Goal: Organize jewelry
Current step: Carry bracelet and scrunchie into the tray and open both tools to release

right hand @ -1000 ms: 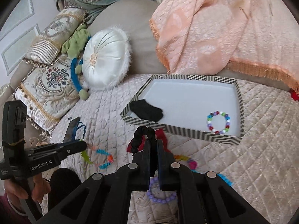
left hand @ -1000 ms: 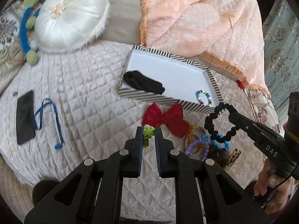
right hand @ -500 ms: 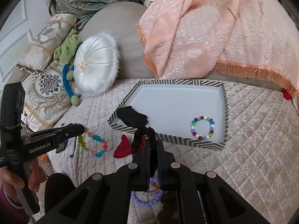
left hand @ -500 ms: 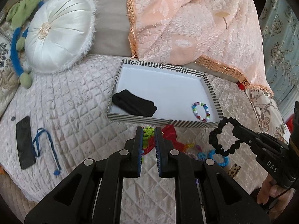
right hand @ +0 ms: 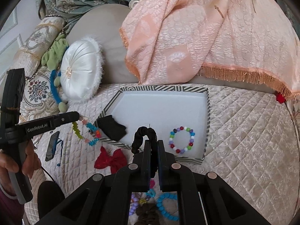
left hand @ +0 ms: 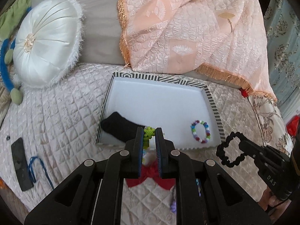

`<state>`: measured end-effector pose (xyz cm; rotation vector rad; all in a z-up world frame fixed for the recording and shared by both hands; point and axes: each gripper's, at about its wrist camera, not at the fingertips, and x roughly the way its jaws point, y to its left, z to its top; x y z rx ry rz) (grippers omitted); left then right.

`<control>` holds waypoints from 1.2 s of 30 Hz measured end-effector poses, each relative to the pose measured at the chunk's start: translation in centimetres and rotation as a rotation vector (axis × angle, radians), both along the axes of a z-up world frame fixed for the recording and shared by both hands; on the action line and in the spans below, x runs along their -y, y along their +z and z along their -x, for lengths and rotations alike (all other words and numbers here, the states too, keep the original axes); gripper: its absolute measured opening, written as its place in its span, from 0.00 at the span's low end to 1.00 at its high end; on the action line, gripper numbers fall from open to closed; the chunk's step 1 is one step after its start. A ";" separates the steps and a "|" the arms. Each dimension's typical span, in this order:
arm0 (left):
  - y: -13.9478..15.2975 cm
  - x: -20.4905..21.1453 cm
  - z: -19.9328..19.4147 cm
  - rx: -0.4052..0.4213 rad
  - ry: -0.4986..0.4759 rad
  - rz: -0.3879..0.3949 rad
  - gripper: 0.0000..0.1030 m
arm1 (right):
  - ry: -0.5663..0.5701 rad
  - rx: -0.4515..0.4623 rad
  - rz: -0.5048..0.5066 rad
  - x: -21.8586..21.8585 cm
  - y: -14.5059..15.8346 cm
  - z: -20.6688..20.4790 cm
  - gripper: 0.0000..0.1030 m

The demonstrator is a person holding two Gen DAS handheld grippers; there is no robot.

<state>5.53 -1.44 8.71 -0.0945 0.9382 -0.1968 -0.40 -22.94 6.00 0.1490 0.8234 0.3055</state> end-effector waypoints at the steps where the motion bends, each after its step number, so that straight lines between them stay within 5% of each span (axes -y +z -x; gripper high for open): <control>1: -0.1 0.1 -0.4 0.000 0.001 -0.007 0.11 | -0.001 -0.004 -0.002 0.1 -0.1 -0.3 0.05; 15: -1.9 0.7 -8.2 -0.013 0.053 -0.068 0.11 | 0.033 -0.075 0.033 -1.5 -2.5 -6.6 0.05; 25: -6.7 -0.3 -13.1 -0.078 0.098 -0.062 0.11 | 0.082 -0.163 0.069 -3.5 -6.5 -11.1 0.05; 36: -10.9 -2.1 -13.8 -0.149 0.138 -0.079 0.11 | 0.084 -0.253 0.082 -3.9 -10.0 -13.3 0.05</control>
